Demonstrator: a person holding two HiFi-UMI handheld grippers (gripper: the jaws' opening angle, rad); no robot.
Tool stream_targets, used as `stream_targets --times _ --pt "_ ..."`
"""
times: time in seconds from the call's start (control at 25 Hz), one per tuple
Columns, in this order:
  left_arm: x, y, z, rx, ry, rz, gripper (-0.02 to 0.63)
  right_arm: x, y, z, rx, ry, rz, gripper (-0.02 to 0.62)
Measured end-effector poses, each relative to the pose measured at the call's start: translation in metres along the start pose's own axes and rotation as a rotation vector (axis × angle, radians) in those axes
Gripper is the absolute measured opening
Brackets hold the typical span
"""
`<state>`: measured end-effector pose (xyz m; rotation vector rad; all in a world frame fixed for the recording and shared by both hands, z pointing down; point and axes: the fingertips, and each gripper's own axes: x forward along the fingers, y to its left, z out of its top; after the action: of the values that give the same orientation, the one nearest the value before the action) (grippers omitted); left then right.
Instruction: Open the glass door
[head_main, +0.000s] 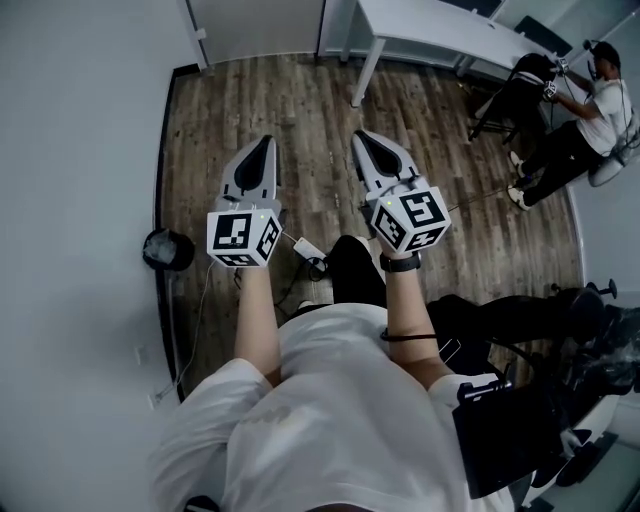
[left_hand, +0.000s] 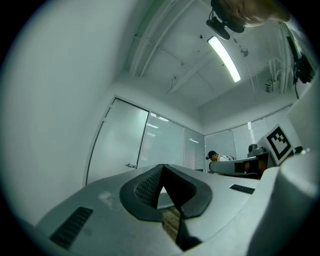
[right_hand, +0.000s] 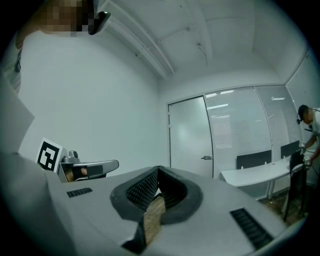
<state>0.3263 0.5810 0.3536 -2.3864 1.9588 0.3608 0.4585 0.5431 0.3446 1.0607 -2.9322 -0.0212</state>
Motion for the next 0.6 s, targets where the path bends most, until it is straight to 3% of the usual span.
stream_targets --times 0.16,0.32,0.44,0.6 --pt "0.034 0.001 -0.014 0.01 0.009 -0.018 0.002 0.028 -0.029 -0.006 0.021 -0.002 -0.004 0.003" --pt "0.083 0.014 -0.027 0.08 0.003 -0.022 0.002 0.08 -0.057 -0.017 0.02 -0.008 0.036 0.003" --pt "0.137 0.031 -0.03 0.126 -0.009 -0.002 0.002 0.127 -0.09 -0.018 0.024 -0.032 0.082 0.003" --pt "0.236 0.055 -0.037 0.175 -0.009 0.016 0.002 0.21 -0.165 -0.012 0.051 -0.068 0.11 0.003"
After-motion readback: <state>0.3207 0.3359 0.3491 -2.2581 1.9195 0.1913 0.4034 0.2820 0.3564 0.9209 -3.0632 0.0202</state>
